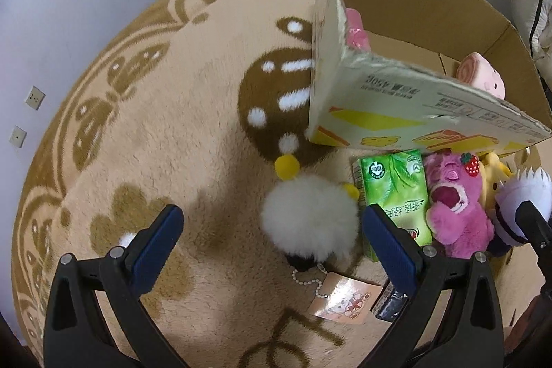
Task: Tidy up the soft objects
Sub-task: 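Lower the left tool onto the white pompom while the right tool grips the white-haired doll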
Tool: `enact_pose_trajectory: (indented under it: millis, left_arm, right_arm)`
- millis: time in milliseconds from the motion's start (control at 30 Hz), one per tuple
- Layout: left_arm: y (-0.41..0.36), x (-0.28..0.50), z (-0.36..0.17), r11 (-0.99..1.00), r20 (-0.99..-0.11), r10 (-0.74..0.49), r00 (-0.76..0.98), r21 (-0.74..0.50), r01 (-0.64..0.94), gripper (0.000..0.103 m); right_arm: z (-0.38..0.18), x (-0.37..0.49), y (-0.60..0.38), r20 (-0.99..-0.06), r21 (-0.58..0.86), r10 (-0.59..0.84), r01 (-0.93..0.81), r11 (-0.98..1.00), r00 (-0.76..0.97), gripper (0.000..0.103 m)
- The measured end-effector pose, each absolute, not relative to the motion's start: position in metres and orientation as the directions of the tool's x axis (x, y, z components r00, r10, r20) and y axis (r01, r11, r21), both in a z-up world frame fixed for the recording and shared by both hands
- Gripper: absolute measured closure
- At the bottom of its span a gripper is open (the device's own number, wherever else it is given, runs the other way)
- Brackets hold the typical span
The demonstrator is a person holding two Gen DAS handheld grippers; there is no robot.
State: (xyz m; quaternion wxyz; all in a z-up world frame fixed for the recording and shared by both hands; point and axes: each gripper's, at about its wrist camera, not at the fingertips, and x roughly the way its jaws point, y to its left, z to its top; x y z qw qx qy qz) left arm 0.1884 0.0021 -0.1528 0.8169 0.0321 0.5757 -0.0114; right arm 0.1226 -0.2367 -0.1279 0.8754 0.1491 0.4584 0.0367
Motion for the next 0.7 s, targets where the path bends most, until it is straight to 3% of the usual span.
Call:
enact_pose_trajectory:
  millis: [167,233,300,700]
  left_arm:
    - [0.0,0.189,-0.159,0.997,-0.946,0.02,0.324,0.043,0.067,0.001]
    - [0.0,0.188,-0.162,0.998,-0.953,0.004,0.304,0.024,0.063,0.001]
    - [0.001,0.188,-0.163,0.998,-0.955,-0.006,0.298,0.012,0.058,0.001]
    - [0.0,0.188,-0.168,0.998,-0.953,0.022,0.302,0.041,0.055,0.001]
  right_arm:
    - [-0.13,0.123,-0.236,-0.802,0.281,0.188,0.079,0.957,0.567,0.016]
    - [-0.133,0.124,-0.236,-0.814,0.269,0.176,0.09,0.959,0.554,0.027]
    - [-0.137,0.125,-0.238,-0.819,0.286,0.192,0.094,0.954,0.54,0.031]
    - [-0.138,0.125,-0.238,-0.813,0.297,0.205,0.085,0.951,0.545,0.039]
